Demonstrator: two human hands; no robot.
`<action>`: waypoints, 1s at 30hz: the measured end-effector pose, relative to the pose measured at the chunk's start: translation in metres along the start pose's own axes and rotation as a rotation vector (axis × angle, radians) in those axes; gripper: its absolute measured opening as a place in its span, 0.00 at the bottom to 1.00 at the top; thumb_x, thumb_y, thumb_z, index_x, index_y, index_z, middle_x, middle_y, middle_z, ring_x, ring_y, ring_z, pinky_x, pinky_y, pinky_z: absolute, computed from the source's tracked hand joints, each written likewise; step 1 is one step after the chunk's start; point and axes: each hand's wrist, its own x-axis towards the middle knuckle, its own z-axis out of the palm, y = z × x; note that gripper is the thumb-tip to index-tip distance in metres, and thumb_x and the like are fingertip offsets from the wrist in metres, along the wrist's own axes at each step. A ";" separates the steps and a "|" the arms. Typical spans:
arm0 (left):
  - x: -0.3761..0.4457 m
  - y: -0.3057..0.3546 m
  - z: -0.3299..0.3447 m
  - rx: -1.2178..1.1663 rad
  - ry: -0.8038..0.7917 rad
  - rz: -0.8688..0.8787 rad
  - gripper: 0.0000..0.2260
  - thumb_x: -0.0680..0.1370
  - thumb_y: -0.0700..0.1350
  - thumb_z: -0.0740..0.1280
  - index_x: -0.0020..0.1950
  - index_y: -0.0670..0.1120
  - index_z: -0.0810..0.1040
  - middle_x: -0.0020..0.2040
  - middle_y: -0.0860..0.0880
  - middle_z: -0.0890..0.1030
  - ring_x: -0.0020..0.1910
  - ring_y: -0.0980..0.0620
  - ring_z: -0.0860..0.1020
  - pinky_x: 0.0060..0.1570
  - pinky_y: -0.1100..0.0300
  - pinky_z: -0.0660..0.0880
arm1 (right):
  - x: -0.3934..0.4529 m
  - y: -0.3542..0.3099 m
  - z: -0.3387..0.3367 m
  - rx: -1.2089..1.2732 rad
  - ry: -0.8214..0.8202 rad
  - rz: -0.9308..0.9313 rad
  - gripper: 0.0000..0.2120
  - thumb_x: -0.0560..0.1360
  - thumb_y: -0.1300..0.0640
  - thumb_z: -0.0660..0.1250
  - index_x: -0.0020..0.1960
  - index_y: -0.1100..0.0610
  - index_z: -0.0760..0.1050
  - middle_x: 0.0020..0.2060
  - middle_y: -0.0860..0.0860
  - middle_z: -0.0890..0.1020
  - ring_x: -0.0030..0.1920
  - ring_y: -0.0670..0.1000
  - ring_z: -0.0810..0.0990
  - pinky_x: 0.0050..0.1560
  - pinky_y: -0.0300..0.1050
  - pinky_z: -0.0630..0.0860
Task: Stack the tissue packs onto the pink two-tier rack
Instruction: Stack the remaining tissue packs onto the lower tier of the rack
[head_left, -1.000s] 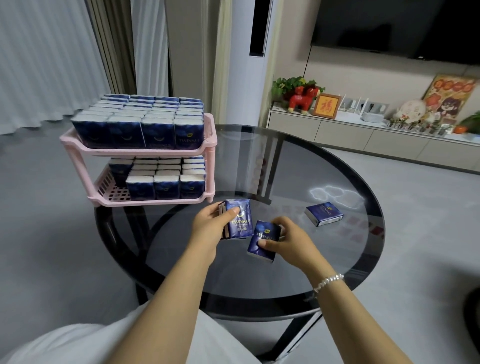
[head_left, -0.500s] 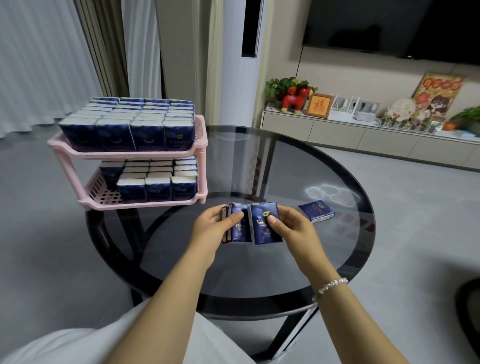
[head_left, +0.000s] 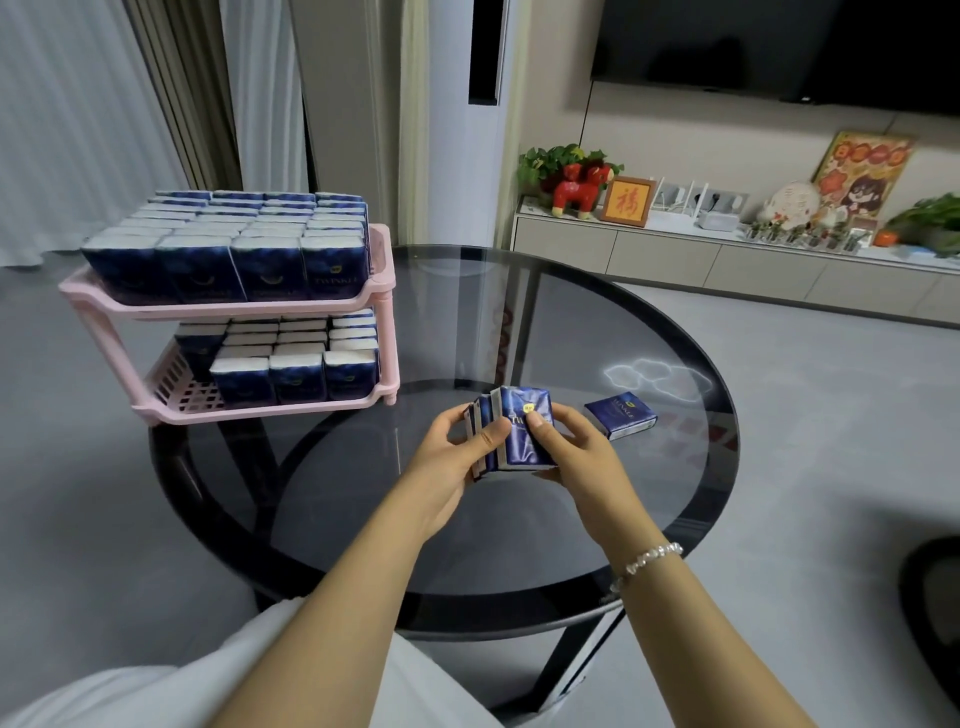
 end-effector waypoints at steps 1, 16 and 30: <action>0.001 -0.001 0.001 0.019 -0.009 -0.011 0.36 0.60 0.48 0.76 0.65 0.44 0.69 0.59 0.42 0.80 0.54 0.46 0.81 0.53 0.54 0.78 | 0.000 0.000 -0.003 -0.011 0.000 0.004 0.12 0.75 0.53 0.67 0.58 0.54 0.76 0.43 0.52 0.86 0.44 0.50 0.84 0.46 0.44 0.80; 0.024 -0.017 -0.001 0.171 0.145 0.045 0.25 0.70 0.42 0.75 0.66 0.45 0.73 0.58 0.47 0.81 0.57 0.48 0.80 0.62 0.47 0.75 | 0.051 0.011 -0.070 -0.948 0.531 -0.033 0.24 0.73 0.48 0.68 0.65 0.57 0.72 0.64 0.56 0.68 0.65 0.58 0.62 0.66 0.50 0.60; 0.020 -0.011 -0.005 0.274 0.222 0.102 0.33 0.60 0.53 0.76 0.63 0.48 0.75 0.57 0.50 0.82 0.55 0.50 0.81 0.59 0.50 0.76 | 0.052 0.008 -0.068 -0.415 0.229 0.049 0.24 0.70 0.61 0.73 0.62 0.54 0.69 0.47 0.53 0.80 0.41 0.48 0.78 0.33 0.33 0.73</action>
